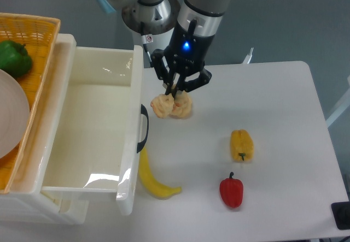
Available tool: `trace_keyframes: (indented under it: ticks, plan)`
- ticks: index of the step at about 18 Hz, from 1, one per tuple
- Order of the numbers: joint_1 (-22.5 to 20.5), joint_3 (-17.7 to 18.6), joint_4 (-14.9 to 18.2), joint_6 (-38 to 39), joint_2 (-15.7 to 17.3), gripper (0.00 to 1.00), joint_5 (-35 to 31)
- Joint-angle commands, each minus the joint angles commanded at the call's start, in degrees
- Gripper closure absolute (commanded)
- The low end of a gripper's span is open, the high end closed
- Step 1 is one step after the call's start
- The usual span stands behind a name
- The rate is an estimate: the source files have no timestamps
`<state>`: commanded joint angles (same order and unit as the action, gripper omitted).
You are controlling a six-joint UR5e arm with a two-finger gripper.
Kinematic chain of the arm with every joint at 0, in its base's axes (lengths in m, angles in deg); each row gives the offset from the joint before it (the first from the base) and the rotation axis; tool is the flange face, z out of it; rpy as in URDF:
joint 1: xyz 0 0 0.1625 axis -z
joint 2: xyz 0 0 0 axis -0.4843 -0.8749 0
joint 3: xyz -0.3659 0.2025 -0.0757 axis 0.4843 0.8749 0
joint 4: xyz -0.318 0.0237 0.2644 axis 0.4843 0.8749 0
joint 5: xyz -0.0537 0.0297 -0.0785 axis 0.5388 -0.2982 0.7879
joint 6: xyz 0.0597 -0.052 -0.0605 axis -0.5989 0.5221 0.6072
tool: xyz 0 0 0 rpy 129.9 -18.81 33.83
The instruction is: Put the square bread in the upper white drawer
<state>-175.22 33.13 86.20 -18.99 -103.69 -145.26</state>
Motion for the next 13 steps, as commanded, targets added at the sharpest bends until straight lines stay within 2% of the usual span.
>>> trace_keyframes:
  ticks: [8, 13]
  plan:
    - [0.1, 0.6, -0.4, -0.4, 0.1, 0.93, -0.4]
    - [-0.2, 2.3, -0.7, -0.5, 0.9, 0.93, -0.4]
